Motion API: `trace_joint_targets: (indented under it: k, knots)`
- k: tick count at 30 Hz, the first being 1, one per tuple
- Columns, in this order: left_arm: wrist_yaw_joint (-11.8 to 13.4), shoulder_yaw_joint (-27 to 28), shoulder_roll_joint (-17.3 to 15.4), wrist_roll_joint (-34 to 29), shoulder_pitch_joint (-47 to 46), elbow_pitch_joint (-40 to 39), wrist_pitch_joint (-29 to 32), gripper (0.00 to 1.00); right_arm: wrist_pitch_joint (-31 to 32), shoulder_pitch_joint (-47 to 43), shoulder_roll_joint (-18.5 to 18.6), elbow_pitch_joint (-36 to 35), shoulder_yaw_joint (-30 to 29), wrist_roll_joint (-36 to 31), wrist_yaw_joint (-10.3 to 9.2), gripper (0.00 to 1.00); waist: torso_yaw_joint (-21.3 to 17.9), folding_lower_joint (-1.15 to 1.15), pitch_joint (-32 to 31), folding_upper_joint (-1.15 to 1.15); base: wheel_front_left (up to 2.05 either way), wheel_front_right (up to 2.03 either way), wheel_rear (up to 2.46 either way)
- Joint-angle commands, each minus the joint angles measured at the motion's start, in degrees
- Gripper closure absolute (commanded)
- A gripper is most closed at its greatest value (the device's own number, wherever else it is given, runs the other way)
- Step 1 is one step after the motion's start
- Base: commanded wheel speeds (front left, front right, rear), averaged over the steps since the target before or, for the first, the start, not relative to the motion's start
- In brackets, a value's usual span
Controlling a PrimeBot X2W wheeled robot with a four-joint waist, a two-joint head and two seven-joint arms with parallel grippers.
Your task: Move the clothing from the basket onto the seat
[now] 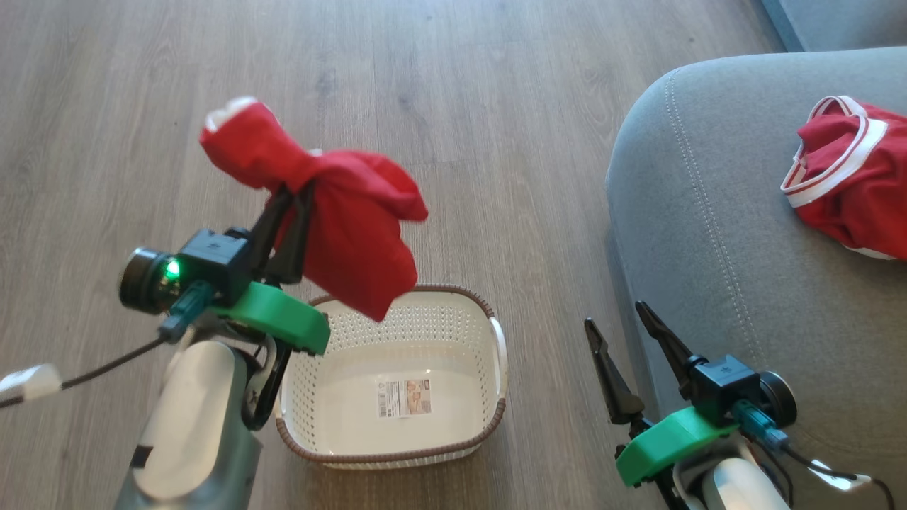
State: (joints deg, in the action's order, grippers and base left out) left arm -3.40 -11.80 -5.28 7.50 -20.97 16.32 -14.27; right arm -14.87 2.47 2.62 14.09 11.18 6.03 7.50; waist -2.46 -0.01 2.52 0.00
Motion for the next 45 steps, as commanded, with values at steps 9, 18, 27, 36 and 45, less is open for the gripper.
trace_joint_targets:
  k: [9,18,27,36,45]
  knots:
    - [-1.3,5.1,1.9,-1.6,-0.1,-20.8,-0.7,1.00,-0.1,0.1,0.3,-2.5,0.4,0.0,-0.01,0.00,-0.8,0.01,-0.2,0.00,0.00,0.00,0.00]
    - [-2.7,1.2,2.3,-1.9,0.7,-26.6,-0.7,1.00,-0.1,-0.1,0.3,-2.4,0.5,0.4,-0.01,0.00,-1.6,0.01,-0.2,0.00,0.00,0.00,0.00]
    - [-3.6,-6.9,2.4,-3.2,2.7,-26.1,-0.7,1.00,-0.1,0.3,0.3,-2.9,0.2,1.0,-0.01,0.00,-2.8,0.01,-0.2,0.00,0.00,0.00,0.00]
    - [-3.9,-12.6,2.4,-4.5,5.1,-24.8,-0.7,1.00,-0.1,0.2,0.3,-2.8,-0.1,0.8,-0.01,0.00,-3.3,0.01,-0.4,0.00,0.00,0.00,0.00]
    - [-4.0,-15.5,1.6,-5.5,7.6,-21.9,-0.7,1.00,-0.1,0.2,0.3,-2.9,-0.4,0.5,-0.01,0.00,-3.5,0.01,-0.4,0.00,0.00,0.00,0.00]
